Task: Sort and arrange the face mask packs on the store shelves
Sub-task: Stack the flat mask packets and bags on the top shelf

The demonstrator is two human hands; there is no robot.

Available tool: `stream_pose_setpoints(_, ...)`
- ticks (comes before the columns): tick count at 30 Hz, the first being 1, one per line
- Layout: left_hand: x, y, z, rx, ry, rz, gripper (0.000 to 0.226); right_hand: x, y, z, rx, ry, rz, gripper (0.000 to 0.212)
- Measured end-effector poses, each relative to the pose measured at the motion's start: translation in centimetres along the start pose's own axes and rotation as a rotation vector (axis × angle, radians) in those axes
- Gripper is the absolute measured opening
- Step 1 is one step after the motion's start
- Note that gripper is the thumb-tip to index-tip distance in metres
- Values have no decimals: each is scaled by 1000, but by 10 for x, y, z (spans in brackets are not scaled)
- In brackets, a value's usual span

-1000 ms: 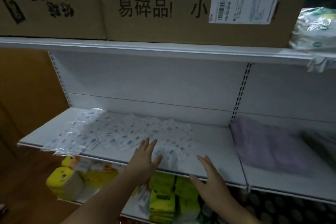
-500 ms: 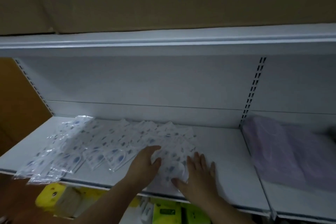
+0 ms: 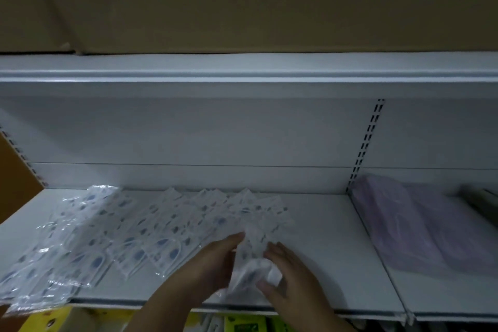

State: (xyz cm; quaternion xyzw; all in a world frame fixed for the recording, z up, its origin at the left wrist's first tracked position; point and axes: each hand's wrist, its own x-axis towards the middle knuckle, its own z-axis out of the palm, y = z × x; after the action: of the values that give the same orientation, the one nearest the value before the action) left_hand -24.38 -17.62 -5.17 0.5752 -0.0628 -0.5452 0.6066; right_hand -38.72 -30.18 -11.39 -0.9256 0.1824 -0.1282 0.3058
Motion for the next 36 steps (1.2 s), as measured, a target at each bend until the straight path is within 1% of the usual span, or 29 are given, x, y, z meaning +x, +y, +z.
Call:
stream_pose_setpoints(1,-3,-1,-2,-57,-97,-36,34,1,-6,3,-50,-39,-55,62)
stream_pose_setpoints(3,-6,-6,-13,-87,-176,-53,35,4,-17,9,-135,-113,-122,66)
stream_pose_setpoints(5,-7,-11,-25,-19,-111,15,48,10,-25,14,-192,-177,-129,70)
stream_pose_setpoints(7,-15,-16,-33,15,-91,101,61,14,-31,19,-243,-231,-143,74)
stream_pose_setpoints(9,-24,-20,-40,7,-74,143,64,17,-34,24,-216,-258,-168,77)
stream_pose_setpoints(10,-28,-22,-45,7,-51,156,62,18,-36,26,-152,-264,-161,78)
stream_pose_setpoints(11,-29,-20,-47,-2,-43,154,58,19,-38,28,-51,-250,-126,78)
stream_pose_setpoints(13,-31,-19,-56,-82,-32,114,41,25,-38,27,165,-136,0,72)
stream_pose_setpoints(14,-32,-17,-61,-127,-13,84,33,28,-34,26,181,-69,69,67)
stream_pose_setpoints(15,-33,-13,-65,-166,14,52,31,32,-28,25,92,-34,142,67)
stream_pose_setpoints(17,-31,-10,-76,-229,39,31,33,38,-17,25,-219,-103,299,81)
stream_pose_setpoints(18,-31,-10,-81,-253,37,24,36,39,-12,27,-311,-155,347,89)
stream_pose_setpoints(20,-32,-8,-86,-274,32,6,44,40,-7,36,-375,-203,374,98)
stream_pose_setpoints(21,-31,-8,-88,-280,21,-4,49,39,-4,39,-380,-183,367,97)
stream_pose_setpoints(23,-31,-9,-91,-290,3,-11,57,36,0,41,-366,-71,330,85)
stream_pose_setpoints(25,-29,-10,-95,-297,-15,-14,59,34,3,37,-309,12,300,71)
stream_pose_setpoints(27,-28,-11,-98,-304,-49,-37,59,33,2,32,-245,45,285,62)
stream_pose_setpoints(29,-26,-11,-100,-309,-69,-49,60,33,-2,26,-95,128,294,61)
stream_pose_setpoints(31,-25,-11,-99,-315,-77,-49,58,32,-12,20,141,264,305,57)
stream_pose_setpoints(32,-24,-12,-98,-326,-75,-51,55,31,-20,18,232,302,271,54)
stream_pose_setpoints(33,-24,-11,-96,-335,-75,-55,50,30,-30,17,265,297,211,53)
stream_pose_setpoints(34,-23,-10,-94,-349,-75,-65,44,29,-40,18,260,244,139,54)
stream_pose_setpoints(35,-23,-10,-91,-357,-78,-81,40,28,-49,20,231,154,62,59)
stream_pose_setpoints(36,-22,-10,-88,-357,-96,-90,42,28,-57,23,171,50,-25,65)
